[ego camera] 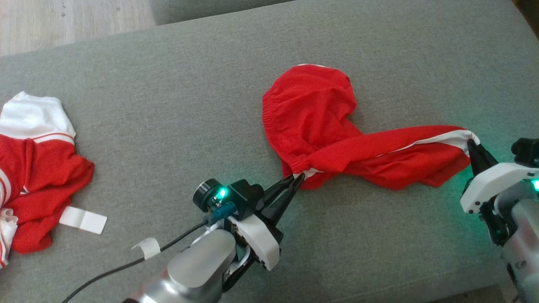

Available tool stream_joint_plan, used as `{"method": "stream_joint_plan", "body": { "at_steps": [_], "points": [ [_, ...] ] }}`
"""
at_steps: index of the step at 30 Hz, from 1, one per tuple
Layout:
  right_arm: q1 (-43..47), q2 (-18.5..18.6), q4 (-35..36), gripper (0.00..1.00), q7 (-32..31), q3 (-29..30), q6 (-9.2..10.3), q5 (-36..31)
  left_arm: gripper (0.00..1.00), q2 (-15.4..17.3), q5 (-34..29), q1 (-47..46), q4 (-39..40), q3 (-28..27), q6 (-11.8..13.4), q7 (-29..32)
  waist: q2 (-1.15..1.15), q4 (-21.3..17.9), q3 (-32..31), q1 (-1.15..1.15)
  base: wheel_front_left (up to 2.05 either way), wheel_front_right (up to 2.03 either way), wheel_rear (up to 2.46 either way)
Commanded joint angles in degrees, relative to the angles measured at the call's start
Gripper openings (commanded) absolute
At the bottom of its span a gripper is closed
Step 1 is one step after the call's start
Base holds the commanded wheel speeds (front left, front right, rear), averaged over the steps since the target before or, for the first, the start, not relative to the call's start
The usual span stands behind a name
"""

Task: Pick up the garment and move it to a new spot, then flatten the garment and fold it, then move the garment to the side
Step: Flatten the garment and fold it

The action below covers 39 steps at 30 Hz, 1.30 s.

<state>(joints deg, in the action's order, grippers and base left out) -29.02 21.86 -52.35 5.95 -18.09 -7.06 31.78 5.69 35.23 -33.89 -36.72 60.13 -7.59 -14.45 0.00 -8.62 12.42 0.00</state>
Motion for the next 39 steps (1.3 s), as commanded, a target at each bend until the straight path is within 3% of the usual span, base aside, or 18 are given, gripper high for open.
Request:
{"method": "stream_joint_plan", "body": {
  "at_steps": [1,8,13,20,26,32,39],
  "points": [
    [-1.0,0.7,1.5,0.0,0.1,-0.9,-0.43,0.4,0.0,0.8,0.3,-2.4,1.7,-1.0,0.1,-0.5,0.0,-0.1,-0.1,0.0,0.0,0.0,0.0],
    [-0.8,1.8,2.7,0.0,1.7,-0.6,-0.43,1.1,0.0,2.7,1.0,-2.9,5.0,1.0,0.1,-0.5,0.0,-0.5,-1.7,0.0,0.0,0.0,0.0],
    [-0.5,4.3,7.6,0.0,4.4,0.9,-0.43,1.1,0.0,4.5,1.6,-3.5,12.5,-1.1,0.1,-0.5,0.0,-1.2,-5.0,0.0,0.0,0.0,0.0],
    [0.6,7.4,23.1,0.0,5.1,6.8,-0.43,0.0,0.0,9.7,4.2,-6.8,24.7,-5.7,0.1,-0.5,0.0,-3.1,-10.6,0.0,0.0,0.0,0.0],
    [-5.3,6.4,37.4,0.0,1.9,10.2,-0.43,-2.8,0.0,15.5,8.9,-17.2,27.5,-6.6,0.1,-0.2,0.0,-4.6,-10.1,0.0,0.0,0.0,0.0],
    [-14.9,5.7,36.2,0.0,-1.4,8.3,-0.43,-3.5,0.0,17.5,12.1,-30.2,22.5,-5.0,0.1,1.3,0.0,-3.7,-4.3,0.0,0.0,0.0,0.0],
    [-31.3,5.3,26.0,0.0,3.1,6.1,-0.43,-6.7,0.0,16.2,9.8,-46.9,10.4,-3.5,0.1,-0.3,0.0,-2.8,4.1,0.0,0.0,0.0,0.0]
  ]
}}
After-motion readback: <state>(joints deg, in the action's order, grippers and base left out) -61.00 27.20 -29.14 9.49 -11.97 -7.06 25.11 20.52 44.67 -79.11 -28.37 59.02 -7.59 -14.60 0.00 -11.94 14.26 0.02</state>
